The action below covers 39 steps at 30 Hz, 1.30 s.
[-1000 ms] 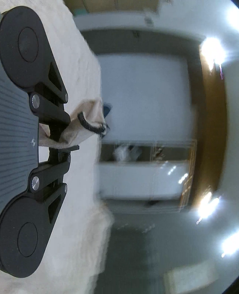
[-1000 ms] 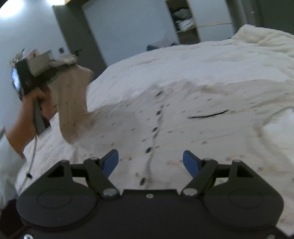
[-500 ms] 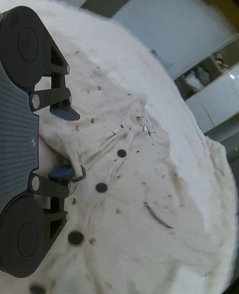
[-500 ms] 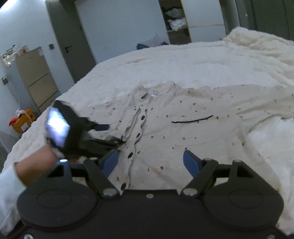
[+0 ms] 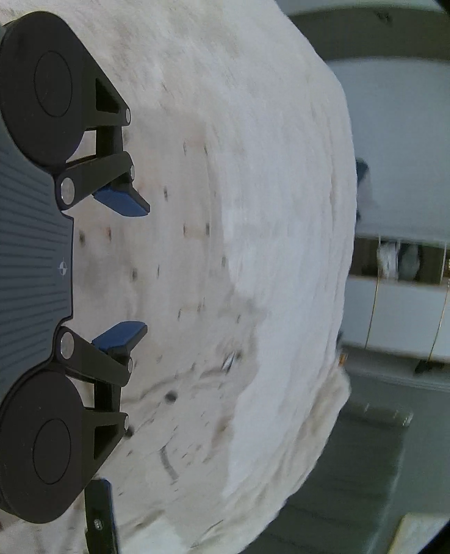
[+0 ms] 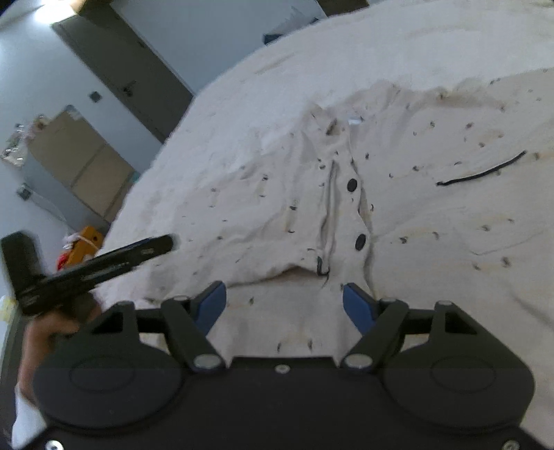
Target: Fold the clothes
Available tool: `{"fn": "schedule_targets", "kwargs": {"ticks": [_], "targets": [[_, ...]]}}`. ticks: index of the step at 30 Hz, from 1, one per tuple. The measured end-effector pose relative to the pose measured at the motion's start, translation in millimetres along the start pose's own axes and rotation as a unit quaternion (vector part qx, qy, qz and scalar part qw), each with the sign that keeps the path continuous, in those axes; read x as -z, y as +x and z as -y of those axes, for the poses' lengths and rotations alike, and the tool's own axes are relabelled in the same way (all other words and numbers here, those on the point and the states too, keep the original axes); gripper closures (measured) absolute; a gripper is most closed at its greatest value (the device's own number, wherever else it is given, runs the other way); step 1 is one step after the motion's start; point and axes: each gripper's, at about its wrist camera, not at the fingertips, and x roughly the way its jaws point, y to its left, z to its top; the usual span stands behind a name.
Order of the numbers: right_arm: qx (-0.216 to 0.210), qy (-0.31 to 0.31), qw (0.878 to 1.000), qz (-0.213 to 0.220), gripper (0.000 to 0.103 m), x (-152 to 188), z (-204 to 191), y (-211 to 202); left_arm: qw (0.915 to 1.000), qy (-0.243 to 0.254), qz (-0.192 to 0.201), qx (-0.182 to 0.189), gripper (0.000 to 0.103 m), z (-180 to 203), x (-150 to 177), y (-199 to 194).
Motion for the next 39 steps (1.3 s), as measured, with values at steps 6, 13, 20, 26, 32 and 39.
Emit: {"fn": "schedule_targets", "kwargs": {"ticks": [6, 13, 20, 26, 32, 39], "targets": [[-0.056, 0.203, 0.977, -0.007, 0.039, -3.6, 44.2, 39.2, 0.9965, -0.035, -0.03, -0.069, 0.038, -36.0, -1.6, 13.0], [-0.049, 0.323, 0.944, 0.038, 0.079, -9.7, 66.2, 58.4, 0.9953, -0.039, -0.082, -0.033, 0.038, -46.2, 3.0, 27.8], [-0.056, 0.211, 0.973, 0.075, 0.103, -48.2, 24.6, 30.8, 0.9928, 0.047, -0.109, -0.015, 0.038, 2.3, 16.8, 33.7], [0.014, 0.171, 0.985, 0.012, 0.073, -38.1, 25.3, 29.8, 0.9925, 0.029, -0.117, -0.021, 0.038, 6.6, 13.5, 28.9], [-0.003, 0.242, 0.97, -0.011, 0.058, -0.7, 44.9, 56.0, 0.9914, 0.035, -0.124, -0.023, 0.038, 8.3, 15.4, 33.7], [-0.021, 0.209, 0.978, 0.01, 0.101, -34.6, 19.4, 63.0, 0.9916, 0.035, -0.123, -0.018, 0.038, 8.6, 18.6, 34.8]]}}
